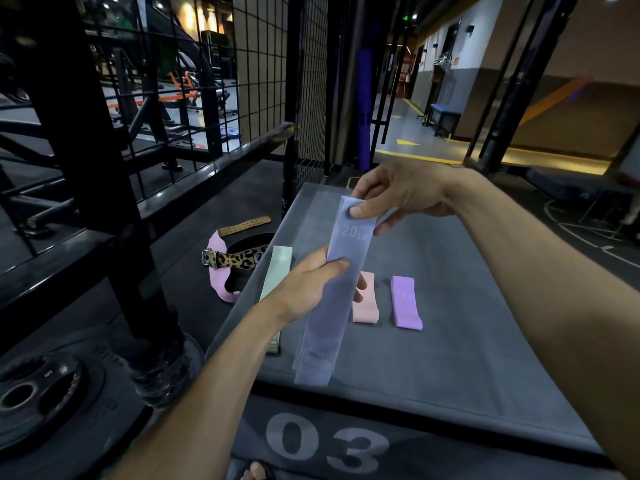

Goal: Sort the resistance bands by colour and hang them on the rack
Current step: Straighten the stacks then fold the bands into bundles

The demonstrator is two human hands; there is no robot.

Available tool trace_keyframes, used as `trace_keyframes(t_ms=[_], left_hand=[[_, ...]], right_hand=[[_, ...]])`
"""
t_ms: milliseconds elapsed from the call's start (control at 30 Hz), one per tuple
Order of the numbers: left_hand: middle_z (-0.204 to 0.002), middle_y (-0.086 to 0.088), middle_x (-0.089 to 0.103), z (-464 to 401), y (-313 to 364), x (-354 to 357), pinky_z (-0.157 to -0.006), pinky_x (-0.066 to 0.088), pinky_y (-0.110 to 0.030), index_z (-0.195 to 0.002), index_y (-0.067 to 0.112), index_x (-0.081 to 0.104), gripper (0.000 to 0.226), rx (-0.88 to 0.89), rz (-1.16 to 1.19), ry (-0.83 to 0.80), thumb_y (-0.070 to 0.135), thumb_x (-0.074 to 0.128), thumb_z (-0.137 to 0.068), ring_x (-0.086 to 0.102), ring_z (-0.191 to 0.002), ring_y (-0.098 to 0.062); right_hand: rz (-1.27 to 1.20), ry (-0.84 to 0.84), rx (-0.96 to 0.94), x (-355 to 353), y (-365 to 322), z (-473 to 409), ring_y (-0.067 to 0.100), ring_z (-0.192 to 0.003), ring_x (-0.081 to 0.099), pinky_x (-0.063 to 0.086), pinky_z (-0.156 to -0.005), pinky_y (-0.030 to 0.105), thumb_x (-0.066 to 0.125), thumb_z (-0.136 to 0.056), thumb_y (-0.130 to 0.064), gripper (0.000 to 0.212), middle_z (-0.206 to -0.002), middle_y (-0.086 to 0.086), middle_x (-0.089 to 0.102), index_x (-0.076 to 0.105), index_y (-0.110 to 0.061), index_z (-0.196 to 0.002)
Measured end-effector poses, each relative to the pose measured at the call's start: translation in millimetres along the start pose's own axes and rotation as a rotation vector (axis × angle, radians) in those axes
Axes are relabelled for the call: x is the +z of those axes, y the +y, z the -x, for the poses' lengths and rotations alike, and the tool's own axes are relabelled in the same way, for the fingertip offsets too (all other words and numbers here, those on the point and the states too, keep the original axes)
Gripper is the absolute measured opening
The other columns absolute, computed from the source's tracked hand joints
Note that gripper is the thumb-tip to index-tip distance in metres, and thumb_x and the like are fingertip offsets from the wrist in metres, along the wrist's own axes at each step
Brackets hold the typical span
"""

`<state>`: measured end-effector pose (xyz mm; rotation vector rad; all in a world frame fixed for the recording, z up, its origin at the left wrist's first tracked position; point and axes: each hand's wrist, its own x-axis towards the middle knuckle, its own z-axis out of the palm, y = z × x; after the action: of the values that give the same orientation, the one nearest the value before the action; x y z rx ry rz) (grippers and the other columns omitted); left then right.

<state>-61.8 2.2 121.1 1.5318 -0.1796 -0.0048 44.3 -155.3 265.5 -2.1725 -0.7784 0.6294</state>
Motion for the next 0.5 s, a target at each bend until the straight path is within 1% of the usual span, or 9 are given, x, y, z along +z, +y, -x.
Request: trace_keyframes(t_ms=[67,133,200,267,333,433,500], left_hand=[[-0.101,-0.026,0.070,-0.7,-1.4,-1.1,-0.079,0.057,-0.041,-0.122,0.011,0.058,0.022,-0.003,-0.002,-0.006,0.017,0.042,-0.108,0.070,-0.082,-0.031],[-0.098,-0.023,0.071,-1.1,-2.4,-1.8,-0.076,0.057,-0.038,-0.122,0.010,0.058,0.022,0.000,-0.001,-0.012,0.016,0.042,-0.108,0.069,-0.081,-0.029],[-0.100,-0.022,0.072,-2.0,-3.7,-2.6,-0.076,0.057,-0.038,-0.123,0.010,0.058,0.023,-0.001,-0.017,-0.015,0.016,0.041,-0.109,0.070,-0.081,-0.028],[-0.105,-0.019,0.073,-3.7,-5.9,-5.4,-0.083,0.058,-0.040,-0.126,0.012,0.057,0.024,-0.003,-0.063,-0.031,0.018,0.042,-0.109,0.072,-0.087,-0.029],[-0.111,-0.015,0.073,-6.4,-8.8,-10.1,-0.092,0.057,-0.043,-0.131,0.013,0.055,0.026,0.007,-0.114,-0.086,0.015,0.043,-0.108,0.072,-0.100,-0.028],[-0.122,-0.006,0.072,-12.8,-16.1,-21.2,-0.103,0.052,-0.040,-0.135,0.014,0.052,0.030,0.006,-0.226,-0.143,0.007,0.047,-0.106,0.067,-0.116,-0.019],[-0.131,0.001,0.066,-18.5,-24.4,-31.6,-0.109,0.047,-0.038,-0.138,0.020,0.050,0.036,0.001,-0.376,-0.155,0.009,0.051,-0.105,0.060,-0.124,-0.011]], right_hand=[[-0.016,-0.029,0.012,-1.7,1.5,0.7,0.022,-0.093,0.071,0.060,-0.087,0.041,0.080,-0.079,-0.020,0.028,-0.099,0.013,0.074,0.070,-0.009,-0.102],[-0.029,-0.056,0.016,-3.2,3.3,0.2,0.022,-0.094,0.070,0.060,-0.088,0.040,0.077,-0.085,-0.014,0.018,-0.100,0.013,0.074,0.071,-0.010,-0.102],[-0.025,-0.054,0.015,-4.4,4.7,-1.1,0.021,-0.093,0.070,0.060,-0.088,0.039,0.073,-0.088,-0.006,0.011,-0.097,0.012,0.073,0.071,-0.010,-0.098],[-0.006,-0.027,0.005,-5.0,5.6,-3.4,0.022,-0.093,0.069,0.060,-0.088,0.040,0.073,-0.087,-0.004,0.011,-0.096,0.012,0.073,0.071,-0.010,-0.096],[0.012,-0.004,-0.020,-4.1,5.6,-5.1,0.022,-0.092,0.070,0.060,-0.086,0.038,0.074,-0.086,-0.004,0.012,-0.095,0.014,0.073,0.071,-0.009,-0.096],[0.022,-0.006,-0.061,-2.3,4.6,-7.4,0.016,-0.082,0.071,0.060,-0.071,0.027,0.075,-0.085,-0.003,0.012,-0.089,0.010,0.074,0.070,-0.010,-0.094],[0.045,-0.014,-0.090,-2.5,4.4,-9.1,0.013,-0.077,0.071,0.058,-0.067,0.023,0.075,-0.085,-0.003,0.013,-0.086,0.007,0.074,0.069,-0.011,-0.093]])
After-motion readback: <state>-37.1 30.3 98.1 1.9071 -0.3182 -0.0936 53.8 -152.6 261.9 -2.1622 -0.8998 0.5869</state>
